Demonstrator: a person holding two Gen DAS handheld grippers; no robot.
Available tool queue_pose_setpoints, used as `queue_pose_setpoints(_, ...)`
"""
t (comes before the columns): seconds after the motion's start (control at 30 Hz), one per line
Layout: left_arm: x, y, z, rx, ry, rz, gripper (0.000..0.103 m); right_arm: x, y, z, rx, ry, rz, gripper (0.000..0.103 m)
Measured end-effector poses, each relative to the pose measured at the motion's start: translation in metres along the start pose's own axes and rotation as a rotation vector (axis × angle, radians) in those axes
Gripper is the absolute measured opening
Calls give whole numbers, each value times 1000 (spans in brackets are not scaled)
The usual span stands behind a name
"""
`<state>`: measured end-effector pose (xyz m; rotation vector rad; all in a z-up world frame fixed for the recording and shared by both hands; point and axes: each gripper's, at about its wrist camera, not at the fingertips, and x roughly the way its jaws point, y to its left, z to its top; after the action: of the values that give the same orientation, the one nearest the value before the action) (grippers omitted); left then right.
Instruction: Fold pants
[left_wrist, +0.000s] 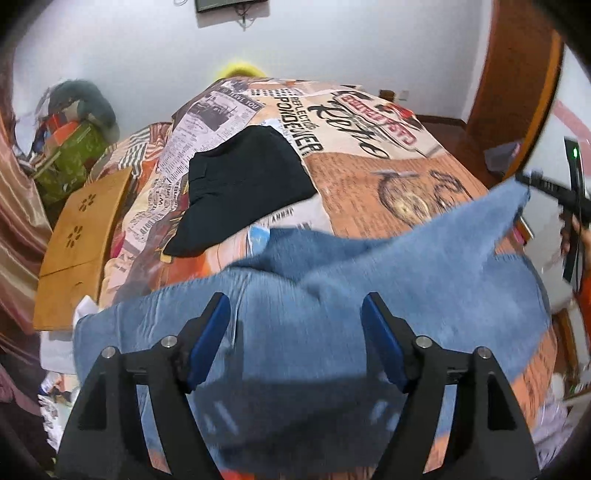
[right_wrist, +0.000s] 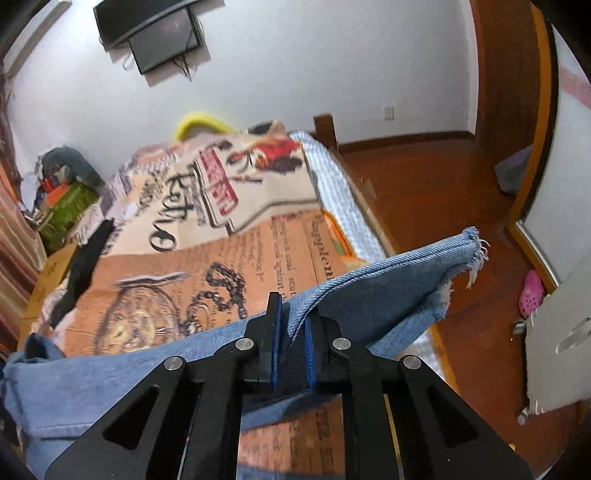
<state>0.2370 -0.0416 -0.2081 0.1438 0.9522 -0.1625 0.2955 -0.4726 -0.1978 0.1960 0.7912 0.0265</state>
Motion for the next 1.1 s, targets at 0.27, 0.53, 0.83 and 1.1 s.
queue_pose_setpoints(0.27,7,-21,-52,98,74,60,80,-47,-9,-21,51,-35,30,9)
queue_pose_setpoints(0.53,18,-11,-36,18,22,100,27,-77,-14,-26,73,-57,70,8)
queue_pose_setpoints(0.83,-26,6,-40,0,-52,7,16,-127,-19,-38,83,-164,65,7)
queue_pose_setpoints(1.1,-15,-11,-73,48,19,-23,16,-105,-44,-105,159,-23,13,7)
